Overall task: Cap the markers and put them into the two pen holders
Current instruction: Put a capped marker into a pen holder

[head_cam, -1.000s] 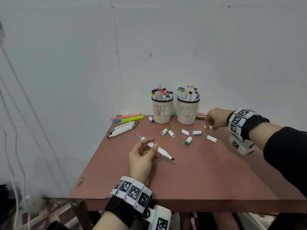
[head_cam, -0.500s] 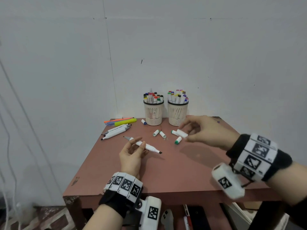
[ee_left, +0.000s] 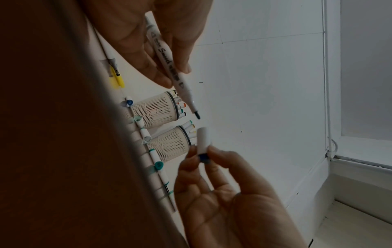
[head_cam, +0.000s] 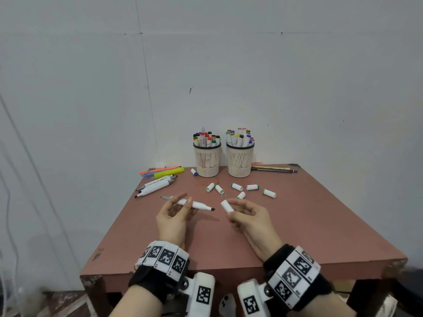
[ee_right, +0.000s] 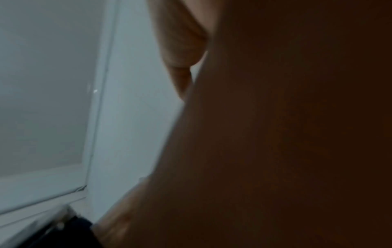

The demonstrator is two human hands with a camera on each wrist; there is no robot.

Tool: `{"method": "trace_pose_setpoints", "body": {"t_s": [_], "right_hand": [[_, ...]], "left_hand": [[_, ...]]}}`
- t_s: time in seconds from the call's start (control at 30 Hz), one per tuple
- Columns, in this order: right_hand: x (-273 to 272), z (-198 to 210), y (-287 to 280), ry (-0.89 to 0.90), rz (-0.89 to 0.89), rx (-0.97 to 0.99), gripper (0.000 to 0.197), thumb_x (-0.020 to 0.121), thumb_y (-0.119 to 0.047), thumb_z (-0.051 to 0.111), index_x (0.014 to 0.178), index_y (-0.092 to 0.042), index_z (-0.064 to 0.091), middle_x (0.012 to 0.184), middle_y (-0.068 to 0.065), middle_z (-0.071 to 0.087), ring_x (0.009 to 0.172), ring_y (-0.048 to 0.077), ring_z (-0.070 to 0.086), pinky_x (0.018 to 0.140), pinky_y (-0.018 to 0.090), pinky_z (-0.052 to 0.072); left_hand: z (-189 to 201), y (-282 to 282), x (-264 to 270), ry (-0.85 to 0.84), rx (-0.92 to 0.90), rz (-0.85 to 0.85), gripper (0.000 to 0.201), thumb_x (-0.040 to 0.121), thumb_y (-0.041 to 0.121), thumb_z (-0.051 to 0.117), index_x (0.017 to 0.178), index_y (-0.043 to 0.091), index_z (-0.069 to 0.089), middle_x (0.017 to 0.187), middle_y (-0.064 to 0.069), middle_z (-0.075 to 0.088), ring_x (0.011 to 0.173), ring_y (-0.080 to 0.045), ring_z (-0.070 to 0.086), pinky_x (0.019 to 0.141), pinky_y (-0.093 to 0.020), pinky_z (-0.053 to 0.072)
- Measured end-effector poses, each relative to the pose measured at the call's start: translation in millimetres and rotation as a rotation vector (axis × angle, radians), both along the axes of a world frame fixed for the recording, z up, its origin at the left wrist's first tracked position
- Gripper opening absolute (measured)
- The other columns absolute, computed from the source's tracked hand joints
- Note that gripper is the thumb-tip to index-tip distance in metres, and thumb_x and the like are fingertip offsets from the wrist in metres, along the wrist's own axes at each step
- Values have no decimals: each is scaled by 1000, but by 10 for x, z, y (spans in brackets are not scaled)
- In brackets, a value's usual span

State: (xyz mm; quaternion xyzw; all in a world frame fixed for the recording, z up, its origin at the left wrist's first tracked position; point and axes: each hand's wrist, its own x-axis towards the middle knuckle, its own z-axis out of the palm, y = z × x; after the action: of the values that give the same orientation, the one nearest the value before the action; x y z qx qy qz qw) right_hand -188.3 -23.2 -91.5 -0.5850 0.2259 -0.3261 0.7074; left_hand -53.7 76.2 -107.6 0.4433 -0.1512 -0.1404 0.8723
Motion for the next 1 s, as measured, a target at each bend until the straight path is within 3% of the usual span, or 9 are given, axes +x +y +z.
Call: {"method": "trace_pose_setpoints", "body": {"t_s": [0.33,0.6,0.73,1.0], "right_hand": [[-15,-69,13,30,109,-50,30,77,13,63,89,-12,74,74,6,62,63,15,49,60,26,38],[-43,-48,33,16,164,-65,28,77,12,68,95,-9,71,82,13,65,64,11,60,62,20,52],[-45,-59,27,23,159,-63,26,79,8,68,95,-13,73,80,9,67,66,11,61,70,22,54],[-53,-75,36,64,171,-93,26,78,5,70,90,-18,76,79,14,64,74,21,57,78,32,50]], "left_hand": [[-6,1,-13,-46,6,-33,19,81,-2,66,99,5,68,81,-13,59,85,-26,63,70,-25,57],[-11,1,-35,-119,39,-134,18,81,-6,64,93,6,68,84,-14,58,83,-21,64,75,-32,58],[-12,13,-34,-134,59,-151,21,83,-7,61,93,9,69,89,-12,66,89,-21,64,82,-36,57],[8,21,-75,-168,83,-203,24,83,-8,59,97,9,67,92,-14,66,91,-19,64,75,-29,58]]}}
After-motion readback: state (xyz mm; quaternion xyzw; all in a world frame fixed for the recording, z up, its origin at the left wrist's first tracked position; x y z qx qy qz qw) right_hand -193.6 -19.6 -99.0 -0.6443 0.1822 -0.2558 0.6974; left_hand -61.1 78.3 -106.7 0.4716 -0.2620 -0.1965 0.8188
